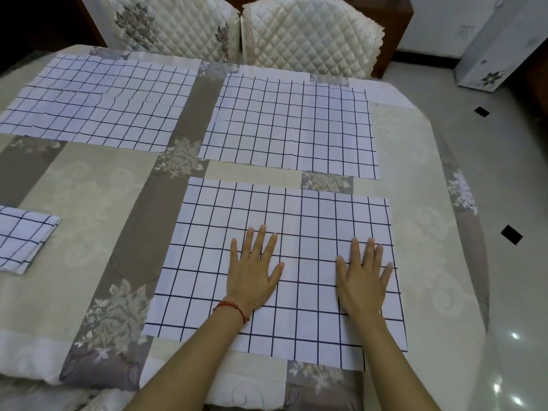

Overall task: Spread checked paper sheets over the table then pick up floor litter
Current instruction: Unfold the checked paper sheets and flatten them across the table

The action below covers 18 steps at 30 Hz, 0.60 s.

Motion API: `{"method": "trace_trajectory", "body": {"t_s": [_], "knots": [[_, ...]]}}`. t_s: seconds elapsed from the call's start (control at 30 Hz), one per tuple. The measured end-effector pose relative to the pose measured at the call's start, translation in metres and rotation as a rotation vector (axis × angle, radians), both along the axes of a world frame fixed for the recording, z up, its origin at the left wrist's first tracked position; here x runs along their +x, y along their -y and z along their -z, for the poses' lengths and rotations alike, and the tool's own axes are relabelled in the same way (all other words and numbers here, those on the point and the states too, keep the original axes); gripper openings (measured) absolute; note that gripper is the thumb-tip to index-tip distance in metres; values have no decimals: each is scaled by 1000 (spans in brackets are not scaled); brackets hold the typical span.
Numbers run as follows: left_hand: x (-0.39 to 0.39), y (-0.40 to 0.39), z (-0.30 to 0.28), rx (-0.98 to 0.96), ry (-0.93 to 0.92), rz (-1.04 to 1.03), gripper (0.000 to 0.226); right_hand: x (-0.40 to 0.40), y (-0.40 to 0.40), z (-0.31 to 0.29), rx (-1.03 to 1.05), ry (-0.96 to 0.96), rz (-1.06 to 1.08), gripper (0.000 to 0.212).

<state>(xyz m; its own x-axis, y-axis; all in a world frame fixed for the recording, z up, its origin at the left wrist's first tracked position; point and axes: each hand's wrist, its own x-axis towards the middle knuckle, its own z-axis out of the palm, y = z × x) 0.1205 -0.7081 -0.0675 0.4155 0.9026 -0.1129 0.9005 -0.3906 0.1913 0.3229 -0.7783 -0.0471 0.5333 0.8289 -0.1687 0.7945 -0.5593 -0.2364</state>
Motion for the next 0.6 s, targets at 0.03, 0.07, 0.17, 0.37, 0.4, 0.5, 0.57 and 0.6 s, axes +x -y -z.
{"method": "trace_trajectory", "body": {"t_s": [0.03, 0.07, 0.17, 0.37, 0.4, 0.5, 0.57, 0.6], "knots": [[0, 0, 1, 2, 4, -6, 62, -9, -5, -1, 26, 6, -39, 59], [1, 1, 1, 5, 6, -14, 62, -20, -10, -1, 41, 3, -111, 59], [2, 0, 1, -3, 7, -9, 62, -43, -15, 5, 18, -24, -266, 58], [-11, -12, -1, -17, 55, -154, 62, -42, -12, 8, 31, -26, -252, 58], [-17, -16, -2, -15, 57, -179, 62, -42, -12, 7, 30, -26, -253, 58], [-41, -26, -5, -21, 39, -268, 62, -43, -12, 7, 37, -30, -250, 58], [-42, -29, -8, -58, 57, -468, 65, -44, -12, 7, 43, -32, -247, 58], [-34, -32, -13, -66, 79, -587, 68, -44, -12, 8, 47, -30, -247, 58]]}}
